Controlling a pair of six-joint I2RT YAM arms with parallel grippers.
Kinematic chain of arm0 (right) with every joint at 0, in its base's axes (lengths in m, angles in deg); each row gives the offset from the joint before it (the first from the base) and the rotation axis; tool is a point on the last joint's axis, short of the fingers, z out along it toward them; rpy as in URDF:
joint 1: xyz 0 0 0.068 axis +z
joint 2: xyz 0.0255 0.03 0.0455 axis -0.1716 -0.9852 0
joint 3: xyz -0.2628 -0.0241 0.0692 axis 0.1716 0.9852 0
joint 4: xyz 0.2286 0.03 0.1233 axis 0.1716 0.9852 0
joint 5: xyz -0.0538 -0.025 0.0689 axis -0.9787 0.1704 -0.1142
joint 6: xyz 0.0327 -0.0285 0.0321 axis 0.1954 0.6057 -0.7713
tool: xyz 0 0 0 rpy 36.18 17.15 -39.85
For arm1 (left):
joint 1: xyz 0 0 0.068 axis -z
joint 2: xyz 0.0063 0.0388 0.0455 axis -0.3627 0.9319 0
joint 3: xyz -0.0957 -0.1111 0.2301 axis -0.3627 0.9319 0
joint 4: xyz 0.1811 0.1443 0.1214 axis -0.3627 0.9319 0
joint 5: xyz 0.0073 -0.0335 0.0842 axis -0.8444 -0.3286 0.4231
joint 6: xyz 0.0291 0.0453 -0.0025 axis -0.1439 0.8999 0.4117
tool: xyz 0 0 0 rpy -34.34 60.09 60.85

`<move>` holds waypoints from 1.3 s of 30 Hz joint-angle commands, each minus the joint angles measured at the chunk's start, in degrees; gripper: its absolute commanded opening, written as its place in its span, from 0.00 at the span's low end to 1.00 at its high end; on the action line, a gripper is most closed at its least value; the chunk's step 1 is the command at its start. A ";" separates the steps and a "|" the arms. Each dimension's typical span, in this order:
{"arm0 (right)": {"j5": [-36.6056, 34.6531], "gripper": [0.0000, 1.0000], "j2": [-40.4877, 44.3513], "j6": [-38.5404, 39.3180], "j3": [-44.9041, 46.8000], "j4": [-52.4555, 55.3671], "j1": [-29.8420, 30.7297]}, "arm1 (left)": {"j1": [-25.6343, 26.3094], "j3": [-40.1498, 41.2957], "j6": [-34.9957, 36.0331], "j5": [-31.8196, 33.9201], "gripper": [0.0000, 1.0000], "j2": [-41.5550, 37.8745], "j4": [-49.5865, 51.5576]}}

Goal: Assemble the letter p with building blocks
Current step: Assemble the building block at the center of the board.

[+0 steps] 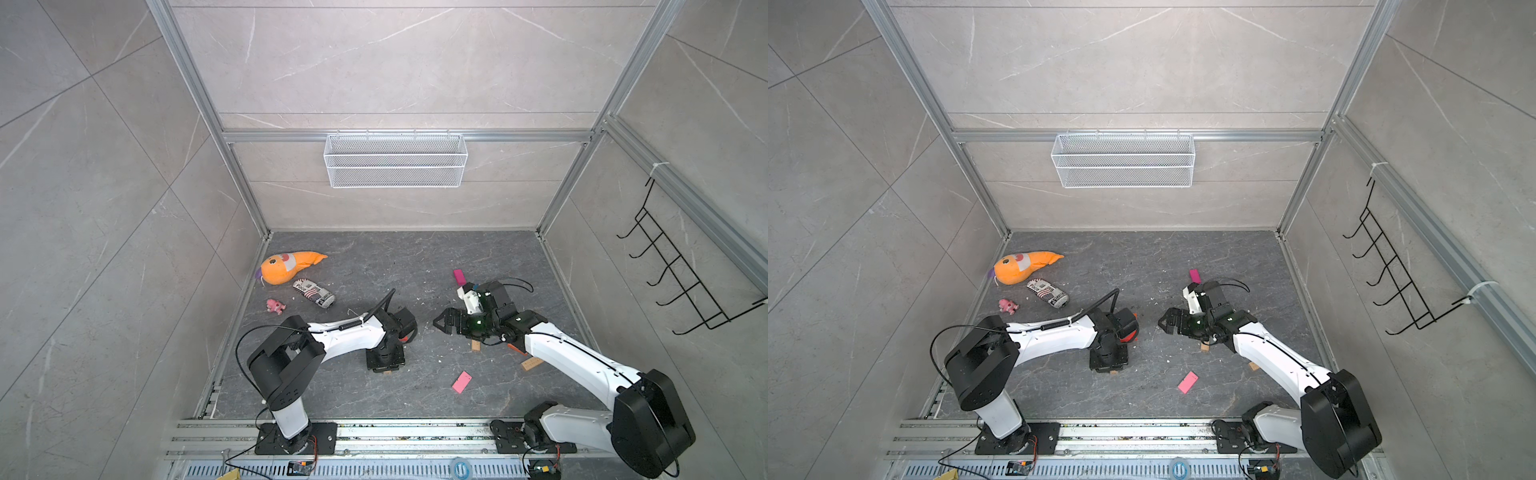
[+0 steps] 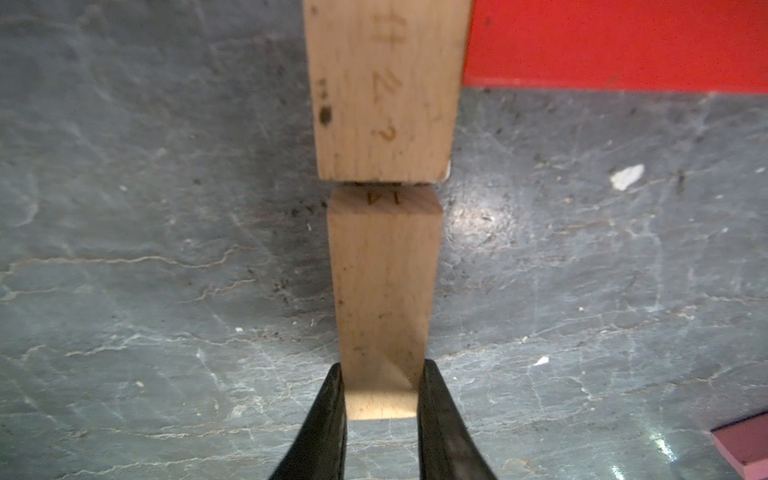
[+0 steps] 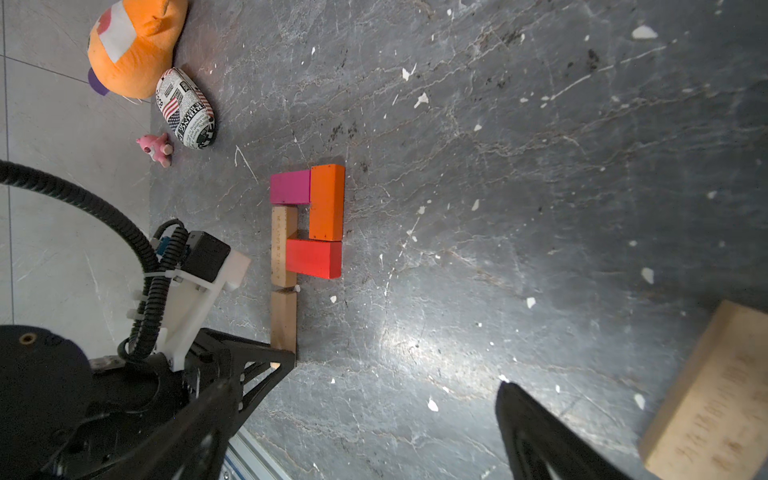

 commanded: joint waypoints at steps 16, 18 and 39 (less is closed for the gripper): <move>1.05 1.00 -1.31 -0.88 1.11 -1.80 -0.28 | -0.82 0.24 -0.74 1.47 0.17 1.28 0.78; 1.16 1.00 -1.34 -0.88 1.22 -1.91 -0.21 | -0.83 -0.01 -0.56 1.62 0.17 1.42 1.08; 1.99 1.00 -2.45 -1.28 1.93 -3.33 -0.25 | -0.81 -1.04 0.14 3.06 0.19 2.30 2.81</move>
